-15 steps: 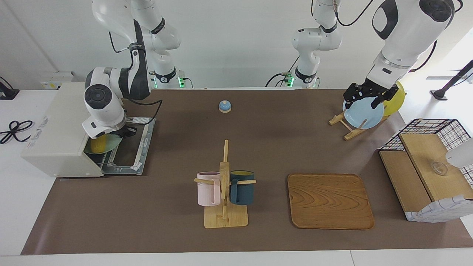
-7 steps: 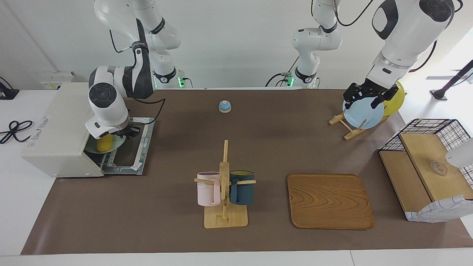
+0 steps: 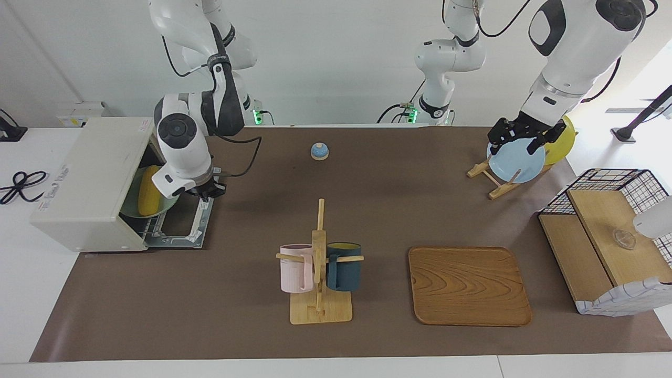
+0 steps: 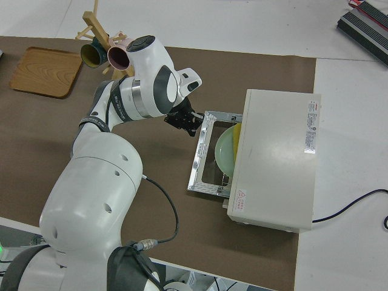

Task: Put corn in oven
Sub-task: 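Release the corn inside the oven and withdraw the right gripper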

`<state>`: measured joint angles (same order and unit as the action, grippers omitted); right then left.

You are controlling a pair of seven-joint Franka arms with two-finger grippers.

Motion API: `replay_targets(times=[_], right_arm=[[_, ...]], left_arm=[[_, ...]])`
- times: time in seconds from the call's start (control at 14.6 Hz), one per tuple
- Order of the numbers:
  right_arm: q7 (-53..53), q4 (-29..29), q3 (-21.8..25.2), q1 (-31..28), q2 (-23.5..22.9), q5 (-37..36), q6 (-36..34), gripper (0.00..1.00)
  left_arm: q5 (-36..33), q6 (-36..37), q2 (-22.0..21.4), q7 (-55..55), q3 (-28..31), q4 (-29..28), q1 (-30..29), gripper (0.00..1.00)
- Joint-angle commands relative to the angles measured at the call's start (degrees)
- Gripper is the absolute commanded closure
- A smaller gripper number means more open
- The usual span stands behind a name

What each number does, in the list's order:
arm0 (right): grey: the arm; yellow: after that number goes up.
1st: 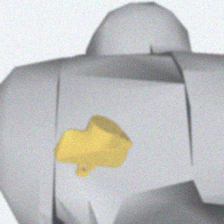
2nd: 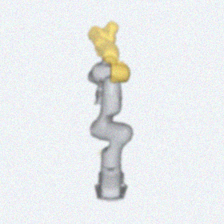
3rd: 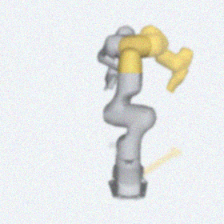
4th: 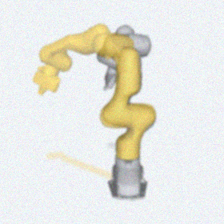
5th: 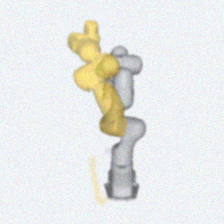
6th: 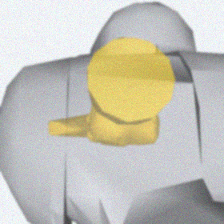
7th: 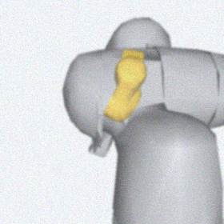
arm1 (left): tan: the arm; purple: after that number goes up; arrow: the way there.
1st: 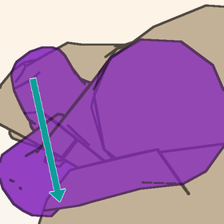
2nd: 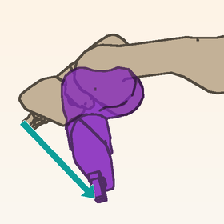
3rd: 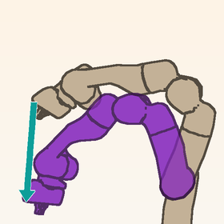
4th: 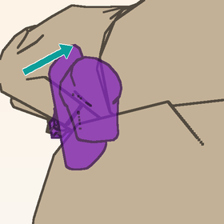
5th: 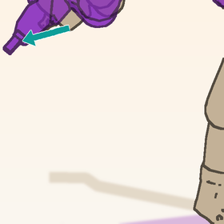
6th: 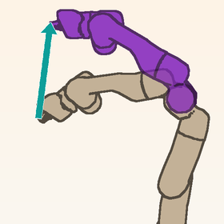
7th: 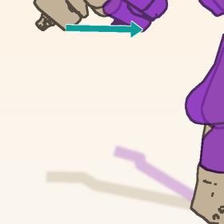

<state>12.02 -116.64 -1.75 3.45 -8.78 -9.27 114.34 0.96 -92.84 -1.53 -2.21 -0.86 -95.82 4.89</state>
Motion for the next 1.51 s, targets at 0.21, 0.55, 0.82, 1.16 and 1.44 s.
replay_targets(times=[0.21, 0.55, 0.82, 1.16, 1.44], right_arm=[[0.81, -7.28, -0.27, -0.99, 0.43, 1.80, 7.48, 1.00], [-0.07, -10.26, -0.18, -1.68, 0.87, 3.12, 11.16, 1.00], [-1.56, -10.62, -0.18, -2.83, 0.96, 3.12, 11.96, 1.00], [-1.56, 0.95, -0.01, -1.95, 0.34, -5.11, -4.78, 1.00], [-14.89, 3.00, 1.66, -8.34, 3.24, -8.48, -8.34, 1.00]], left_arm=[[-0.52, -0.33, -1.11, 0.10, -0.20, -1.04, -0.32, 0.00], [-0.52, -0.33, -1.11, 0.10, -0.20, -1.04, -0.41, 0.00], [-0.52, -0.33, -1.11, 0.10, -0.20, -1.04, -0.41, 0.00], [-0.52, -0.33, -1.11, 0.10, -0.11, -1.04, -0.41, 0.00], [-0.52, -0.33, -1.11, 0.10, -0.20, -1.04, -0.41, 0.00]])
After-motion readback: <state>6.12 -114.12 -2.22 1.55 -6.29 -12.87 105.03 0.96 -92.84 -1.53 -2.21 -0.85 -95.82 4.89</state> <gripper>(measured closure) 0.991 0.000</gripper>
